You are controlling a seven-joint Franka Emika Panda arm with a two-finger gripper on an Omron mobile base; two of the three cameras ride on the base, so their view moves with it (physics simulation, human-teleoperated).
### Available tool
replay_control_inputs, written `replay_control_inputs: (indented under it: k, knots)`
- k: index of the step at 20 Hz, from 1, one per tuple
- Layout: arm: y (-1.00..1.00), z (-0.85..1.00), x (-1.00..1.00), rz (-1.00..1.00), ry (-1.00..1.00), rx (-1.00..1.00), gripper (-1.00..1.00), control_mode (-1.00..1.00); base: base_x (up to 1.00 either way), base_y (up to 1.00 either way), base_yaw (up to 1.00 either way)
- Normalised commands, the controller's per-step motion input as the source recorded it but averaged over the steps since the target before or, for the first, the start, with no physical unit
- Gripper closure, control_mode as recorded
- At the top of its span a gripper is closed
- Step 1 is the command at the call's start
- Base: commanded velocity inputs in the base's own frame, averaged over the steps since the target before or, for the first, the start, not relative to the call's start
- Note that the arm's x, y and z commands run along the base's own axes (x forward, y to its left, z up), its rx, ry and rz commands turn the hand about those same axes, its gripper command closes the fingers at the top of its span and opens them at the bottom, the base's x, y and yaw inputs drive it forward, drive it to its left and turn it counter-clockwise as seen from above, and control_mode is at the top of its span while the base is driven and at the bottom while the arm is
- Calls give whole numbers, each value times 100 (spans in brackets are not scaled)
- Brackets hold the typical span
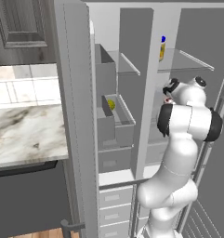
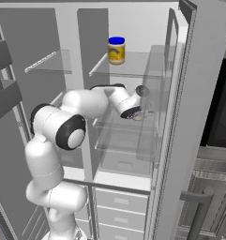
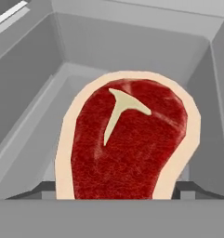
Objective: There's a steak in the fridge that needs to be moved to the freezer for freezing. Pick up the steak from the fridge, place it on any shelf in the freezer, and close the fridge and freezer doors when done.
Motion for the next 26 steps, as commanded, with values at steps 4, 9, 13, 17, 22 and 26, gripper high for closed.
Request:
replay_control_inputs:
  k: [4,9,13,17,22,26]
  knots:
    - [60,-18,-74,1,-9,-5,100,-100,0,0,0]
    - [60,0,-83,0,0,-4,100,-100,0,0,0]
    - [49,9,-81,-2,-2,-1,100,-100,0,0,0]
    - [-4,67,-48,-9,2,0,100,-100,0,0,0]
    - [0,90,-43,-4,9,-3,100,-100,0,0,0]
    - [0,87,-62,3,13,-1,100,-100,0,0,0]
